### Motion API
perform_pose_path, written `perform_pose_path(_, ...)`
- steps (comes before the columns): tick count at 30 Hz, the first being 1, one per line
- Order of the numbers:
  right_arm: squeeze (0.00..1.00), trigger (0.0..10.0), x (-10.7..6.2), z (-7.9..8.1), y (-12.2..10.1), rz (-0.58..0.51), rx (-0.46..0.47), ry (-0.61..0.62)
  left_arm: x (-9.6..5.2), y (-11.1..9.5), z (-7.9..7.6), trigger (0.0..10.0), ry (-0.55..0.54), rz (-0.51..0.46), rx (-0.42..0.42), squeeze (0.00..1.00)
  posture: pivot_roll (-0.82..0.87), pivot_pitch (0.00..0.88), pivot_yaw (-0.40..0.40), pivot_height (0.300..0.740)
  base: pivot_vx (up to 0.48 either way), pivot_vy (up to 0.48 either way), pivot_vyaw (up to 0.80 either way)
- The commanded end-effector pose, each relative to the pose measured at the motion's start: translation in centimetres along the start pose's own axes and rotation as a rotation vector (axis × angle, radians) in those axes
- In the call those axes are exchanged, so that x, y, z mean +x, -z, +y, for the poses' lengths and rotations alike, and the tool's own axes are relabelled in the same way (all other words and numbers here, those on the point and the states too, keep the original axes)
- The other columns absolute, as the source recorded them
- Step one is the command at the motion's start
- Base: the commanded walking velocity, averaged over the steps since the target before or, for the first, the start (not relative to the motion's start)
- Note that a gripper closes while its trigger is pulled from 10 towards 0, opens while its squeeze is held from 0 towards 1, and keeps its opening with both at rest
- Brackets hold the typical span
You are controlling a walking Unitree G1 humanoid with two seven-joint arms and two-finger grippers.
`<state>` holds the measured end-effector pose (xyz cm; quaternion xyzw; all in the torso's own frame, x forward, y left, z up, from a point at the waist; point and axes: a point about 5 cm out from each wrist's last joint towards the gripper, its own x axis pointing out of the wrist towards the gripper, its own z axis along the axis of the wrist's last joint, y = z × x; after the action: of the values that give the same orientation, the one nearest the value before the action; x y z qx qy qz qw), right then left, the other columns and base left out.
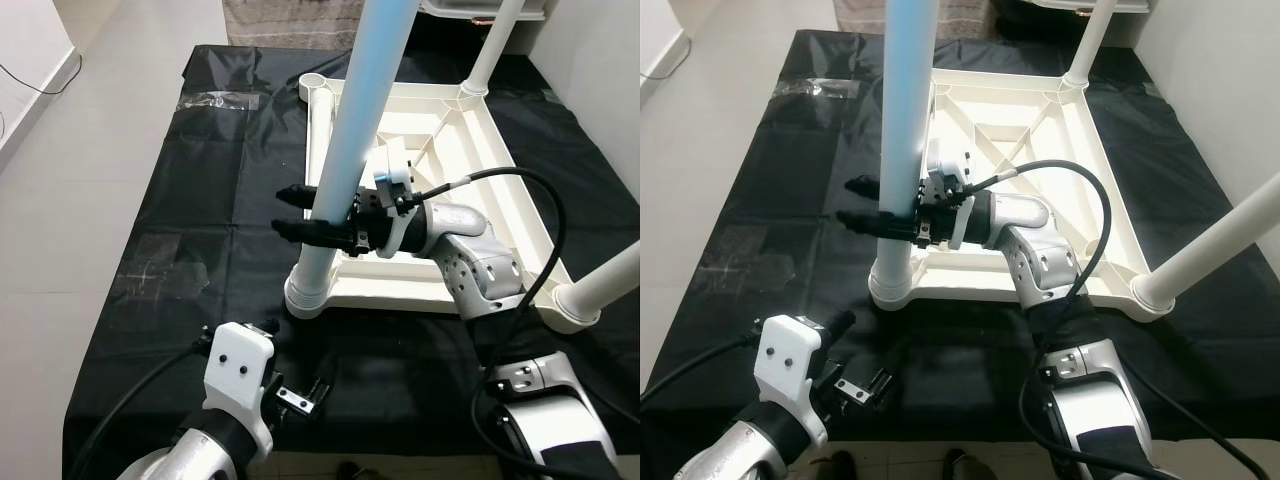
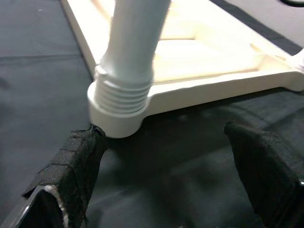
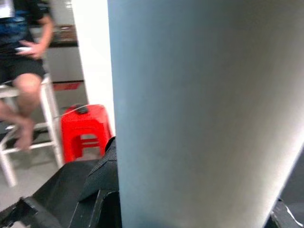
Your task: Building children table
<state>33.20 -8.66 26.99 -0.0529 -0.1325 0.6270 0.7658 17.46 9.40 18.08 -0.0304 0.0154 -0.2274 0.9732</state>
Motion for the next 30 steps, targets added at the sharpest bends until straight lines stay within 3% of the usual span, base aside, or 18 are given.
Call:
perform_pose_path(1, 0.0, 10.0, -1.1, -0.3, 2.8, 0.125, 0.052, 0.116, -0.1, 0.4, 0.0, 10.0, 0.006, 0.019, 0.001, 0.0, 0.11, 0.267, -0.063, 0.74, 0.0, 0.0, 0.0)
perform_pose_path(5, 0.0, 10.0, -1.2, -0.2, 3.3, 0.133, 0.062, 0.202, 0.3, 0.6, 0.6, 10.0, -0.006, 0.016, 0.012, 0.0, 0.11, 0.249, -0.062, 0.74, 0.0, 0.0, 0.0)
perform_pose_path(13, 0.0, 10.0, -0.5, 0.6, 3.2, 0.139, 0.066, 0.256, 0.8, 0.6, 1.5, 10.0, -0.033, 0.006, 0.028, 0.0, 0.1, 0.221, -0.061, 0.74, 0.0, 0.0, 0.0)
perform_pose_path(16, 0.0, 10.0, -0.1, 0.2, 3.7, 0.195, 0.081, 0.367, 1.2, 0.8, 1.8, 10.0, -0.044, 0.005, 0.033, 0.0, 0.1, 0.215, -0.065, 0.74, 0.0, 0.0, 0.0)
perform_pose_path(19, 0.0, 10.0, -0.1, 0.2, 3.7, 0.195, 0.081, 0.367, 1.2, 0.8, 1.8, 10.0, -0.044, 0.005, 0.033, 0.0, 0.1, 0.215, -0.065, 0.74, 0.0, 0.0, 0.0)
perform_pose_path(20, 0.0, 10.0, -0.1, -0.8, 4.0, 0.209, 0.094, 0.482, 1.3, 0.9, 1.9, 10.0, -0.048, 0.004, 0.036, 0.0, 0.09, 0.211, -0.073, 0.74, 0.0, 0.0, 0.0)
perform_pose_path(22, 0.0, 10.0, -0.1, -0.8, 4.0, 0.209, 0.094, 0.482, 1.3, 0.9, 1.9, 10.0, -0.048, 0.004, 0.036, 0.0, 0.09, 0.211, -0.073, 0.74, 0.0, 0.0, 0.0)
perform_pose_path(26, 0.0, 10.0, -0.1, -1.8, 4.1, 0.2, 0.091, 0.642, 1.4, 1.2, 2.4, 10.0, -0.058, 0.004, 0.047, 0.0, 0.1, 0.202, -0.072, 0.74, 0.0, 0.0, 0.0)
perform_pose_path(30, 0.0, 10.0, -0.1, -1.8, 4.1, 0.197, 0.091, 0.658, 1.4, 1.2, 2.5, 10.0, -0.06, 0.003, 0.049, 0.0, 0.1, 0.2, -0.073, 0.74, 0.0, 0.0, 0.0)
